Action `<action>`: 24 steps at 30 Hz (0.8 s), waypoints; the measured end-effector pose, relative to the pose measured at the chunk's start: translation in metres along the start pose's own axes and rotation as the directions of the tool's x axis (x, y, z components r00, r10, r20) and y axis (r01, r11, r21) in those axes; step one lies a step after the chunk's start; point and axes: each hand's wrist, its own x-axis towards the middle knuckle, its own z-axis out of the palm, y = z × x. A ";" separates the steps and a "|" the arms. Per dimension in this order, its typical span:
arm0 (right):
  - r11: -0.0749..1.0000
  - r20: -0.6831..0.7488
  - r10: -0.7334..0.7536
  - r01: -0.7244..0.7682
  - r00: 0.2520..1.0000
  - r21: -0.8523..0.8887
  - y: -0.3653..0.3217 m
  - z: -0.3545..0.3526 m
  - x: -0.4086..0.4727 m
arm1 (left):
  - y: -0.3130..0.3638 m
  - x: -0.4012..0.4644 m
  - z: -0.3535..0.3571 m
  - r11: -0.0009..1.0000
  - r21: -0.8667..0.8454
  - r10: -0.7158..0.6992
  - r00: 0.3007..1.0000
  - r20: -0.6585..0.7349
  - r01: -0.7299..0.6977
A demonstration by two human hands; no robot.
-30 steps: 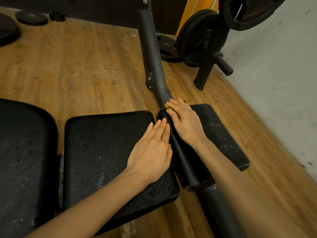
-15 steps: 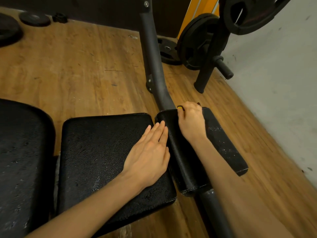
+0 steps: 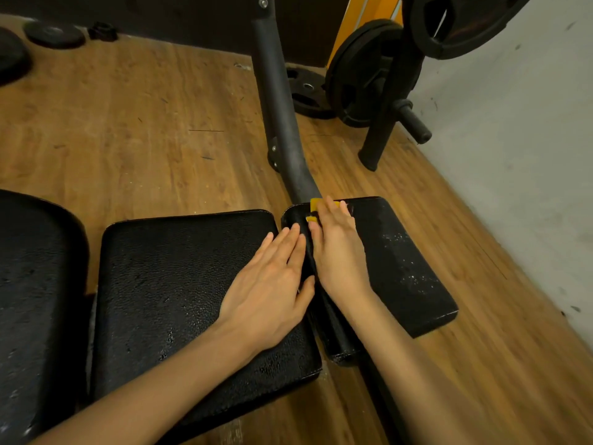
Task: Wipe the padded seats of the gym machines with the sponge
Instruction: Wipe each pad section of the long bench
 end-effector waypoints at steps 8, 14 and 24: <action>0.950 -0.022 0.285 -0.285 0.958 -0.131 0.044 -0.019 0.041 | 0.001 0.001 0.000 1.000 0.019 -0.001 1.000 0.013 0.001; 0.987 0.070 0.030 -0.018 0.997 -0.160 0.047 -0.035 -0.012 | 0.000 0.002 0.002 0.999 0.031 -0.008 1.000 0.030 0.007; 0.997 0.037 0.019 -0.016 0.999 -0.080 0.035 -0.041 -0.062 | 0.000 0.003 0.000 0.999 -0.013 0.044 0.997 0.058 -0.044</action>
